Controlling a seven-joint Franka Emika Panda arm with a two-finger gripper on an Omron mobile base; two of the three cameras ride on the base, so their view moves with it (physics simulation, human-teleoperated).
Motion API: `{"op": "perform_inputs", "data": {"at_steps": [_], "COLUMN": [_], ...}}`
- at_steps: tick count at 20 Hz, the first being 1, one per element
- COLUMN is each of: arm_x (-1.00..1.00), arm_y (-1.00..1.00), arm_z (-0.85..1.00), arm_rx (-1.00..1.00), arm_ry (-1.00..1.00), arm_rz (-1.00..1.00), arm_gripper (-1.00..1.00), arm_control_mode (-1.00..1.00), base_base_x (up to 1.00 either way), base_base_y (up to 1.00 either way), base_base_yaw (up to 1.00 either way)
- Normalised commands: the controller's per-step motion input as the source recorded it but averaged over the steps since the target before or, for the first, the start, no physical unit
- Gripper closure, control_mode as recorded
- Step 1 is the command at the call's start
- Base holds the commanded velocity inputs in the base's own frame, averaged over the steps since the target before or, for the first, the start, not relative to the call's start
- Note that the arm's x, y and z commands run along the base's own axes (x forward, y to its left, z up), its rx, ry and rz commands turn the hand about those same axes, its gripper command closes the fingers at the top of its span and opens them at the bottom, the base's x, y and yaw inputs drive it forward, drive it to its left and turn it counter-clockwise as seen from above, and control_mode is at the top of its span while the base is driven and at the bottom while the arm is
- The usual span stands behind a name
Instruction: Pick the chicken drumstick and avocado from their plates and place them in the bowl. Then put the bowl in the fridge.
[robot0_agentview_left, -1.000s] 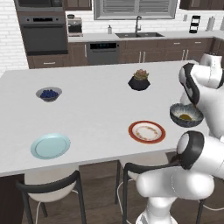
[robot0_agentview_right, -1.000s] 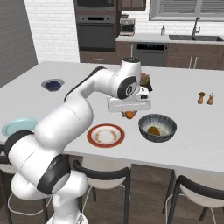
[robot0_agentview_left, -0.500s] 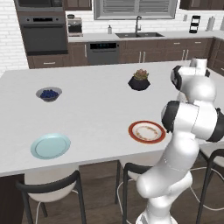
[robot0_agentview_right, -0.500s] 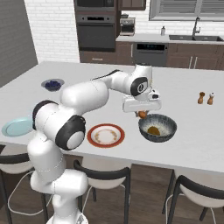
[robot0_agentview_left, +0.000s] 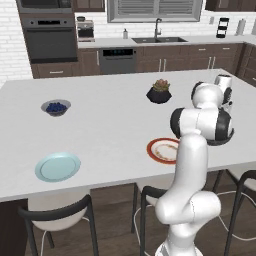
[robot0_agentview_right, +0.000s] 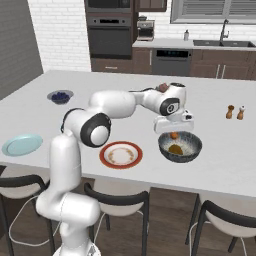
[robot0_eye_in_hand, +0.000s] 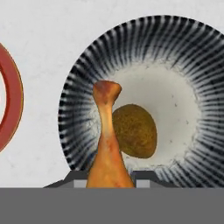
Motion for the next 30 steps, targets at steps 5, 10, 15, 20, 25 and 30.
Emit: {"op": "perform_inputs", "data": {"at_steps": [5,10,15,20,25,30], "arm_x": [0.5,0.15,0.0,-0.03,-0.59,-0.97], "arm_y": [-0.03,-0.07,0.0,0.0,0.03,0.62], "arm_z": [-0.55,-0.34,-0.06,0.0,0.13,0.26], "arm_rx": [0.0,0.0,0.0,0.0,0.0,-0.02], "arm_ry": [0.0,0.0,0.05,0.03,0.0,0.0], "arm_rz": [0.0,0.0,0.0,0.0,0.0,0.0], "arm_gripper": [1.0,1.0,-1.0,-1.0,-1.0,-1.0], "arm_control_mode": [-1.0,-1.0,-1.0,-1.0,-1.0,-1.0], "base_base_x": [0.0,0.0,0.0,0.0,0.0,0.0], "base_base_y": [0.0,0.0,0.0,0.0,0.0,0.0], "base_base_yaw": [0.0,0.0,0.0,0.0,0.0,0.0]}}
